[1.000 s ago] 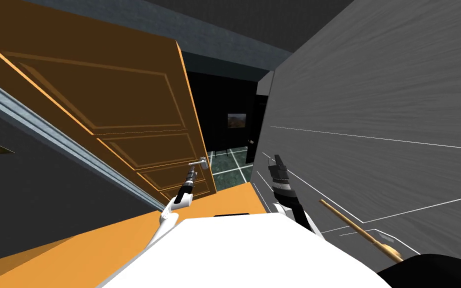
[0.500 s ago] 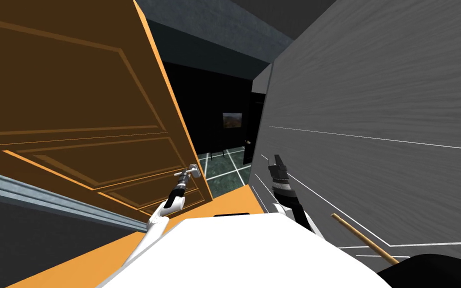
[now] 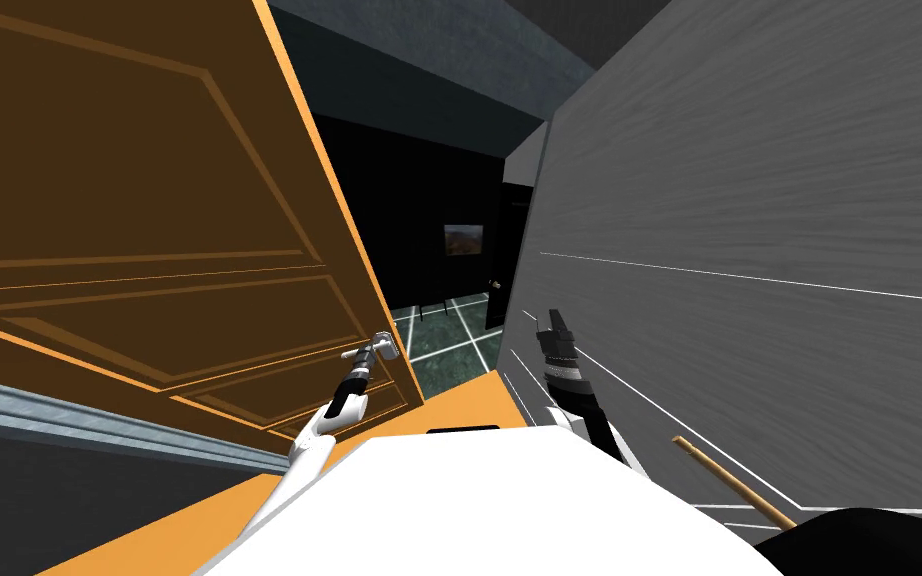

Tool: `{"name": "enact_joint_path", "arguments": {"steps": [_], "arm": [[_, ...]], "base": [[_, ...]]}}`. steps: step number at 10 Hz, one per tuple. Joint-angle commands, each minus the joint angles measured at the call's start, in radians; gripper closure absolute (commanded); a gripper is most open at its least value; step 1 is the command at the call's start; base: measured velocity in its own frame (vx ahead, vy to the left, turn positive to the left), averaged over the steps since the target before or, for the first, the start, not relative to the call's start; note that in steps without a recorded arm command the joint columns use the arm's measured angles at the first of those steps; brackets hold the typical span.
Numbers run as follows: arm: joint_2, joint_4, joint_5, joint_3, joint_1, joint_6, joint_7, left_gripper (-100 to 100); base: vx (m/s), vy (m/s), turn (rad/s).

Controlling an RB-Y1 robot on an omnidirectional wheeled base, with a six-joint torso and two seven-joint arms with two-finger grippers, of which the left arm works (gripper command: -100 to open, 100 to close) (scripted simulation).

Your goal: Pull the door open

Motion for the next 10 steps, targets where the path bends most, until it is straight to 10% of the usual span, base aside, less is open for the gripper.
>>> {"name": "enact_joint_path", "arguments": {"steps": [1,10], "arm": [[0.001,-0.001,0.0,0.001,0.0,-0.001,0.0,100],[0.059,-0.035,0.0,-0.069,0.05,-0.022,0.068,100]], "base": [[-0.006,0.003,-0.003],[-0.15,0.036,-0.093]]}}
